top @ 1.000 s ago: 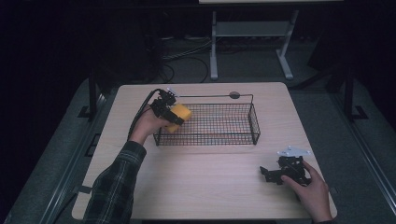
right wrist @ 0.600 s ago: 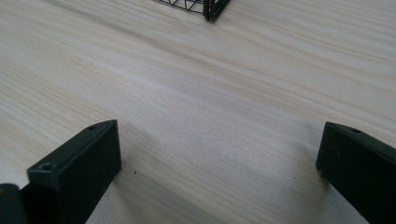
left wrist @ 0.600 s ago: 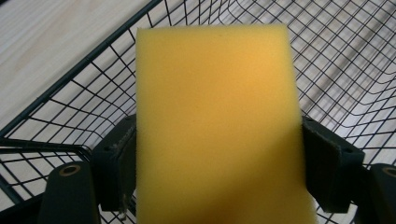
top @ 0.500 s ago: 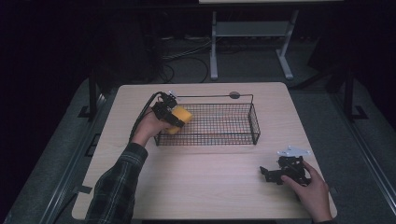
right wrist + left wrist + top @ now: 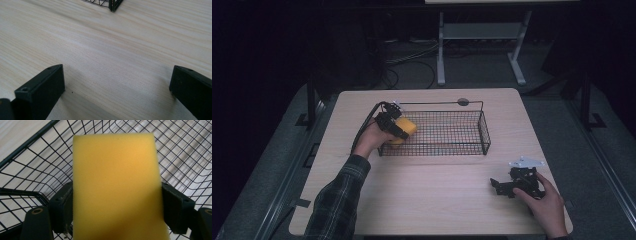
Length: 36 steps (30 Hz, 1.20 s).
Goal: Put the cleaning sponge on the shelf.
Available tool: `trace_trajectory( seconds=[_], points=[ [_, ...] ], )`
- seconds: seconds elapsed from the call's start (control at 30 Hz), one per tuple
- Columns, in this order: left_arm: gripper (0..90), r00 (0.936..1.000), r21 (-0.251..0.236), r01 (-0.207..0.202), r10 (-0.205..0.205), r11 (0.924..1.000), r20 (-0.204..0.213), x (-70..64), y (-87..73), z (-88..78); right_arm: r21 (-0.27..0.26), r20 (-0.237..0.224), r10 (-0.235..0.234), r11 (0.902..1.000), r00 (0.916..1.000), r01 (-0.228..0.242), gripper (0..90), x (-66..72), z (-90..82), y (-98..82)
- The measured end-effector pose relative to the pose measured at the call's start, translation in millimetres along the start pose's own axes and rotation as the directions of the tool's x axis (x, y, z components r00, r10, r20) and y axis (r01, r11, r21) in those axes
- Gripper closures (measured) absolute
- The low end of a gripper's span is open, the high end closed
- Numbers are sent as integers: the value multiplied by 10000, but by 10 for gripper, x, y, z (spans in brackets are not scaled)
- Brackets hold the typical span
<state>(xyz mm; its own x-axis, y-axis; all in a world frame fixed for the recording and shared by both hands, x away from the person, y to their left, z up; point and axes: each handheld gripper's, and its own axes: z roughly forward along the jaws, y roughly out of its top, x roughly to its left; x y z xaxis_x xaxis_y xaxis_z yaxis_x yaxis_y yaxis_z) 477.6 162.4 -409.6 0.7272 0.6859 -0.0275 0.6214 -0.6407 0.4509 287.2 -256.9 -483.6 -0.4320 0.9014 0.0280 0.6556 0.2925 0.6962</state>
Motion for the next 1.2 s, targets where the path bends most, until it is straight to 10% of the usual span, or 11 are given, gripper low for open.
trace_trajectory(
  seconds=[1.2],
  points=[
    [166,9999,148,-126,127,9998,-112,-36,12,61,-7,1,-5,10000,10000,5,0,0,0,0]
  ],
)
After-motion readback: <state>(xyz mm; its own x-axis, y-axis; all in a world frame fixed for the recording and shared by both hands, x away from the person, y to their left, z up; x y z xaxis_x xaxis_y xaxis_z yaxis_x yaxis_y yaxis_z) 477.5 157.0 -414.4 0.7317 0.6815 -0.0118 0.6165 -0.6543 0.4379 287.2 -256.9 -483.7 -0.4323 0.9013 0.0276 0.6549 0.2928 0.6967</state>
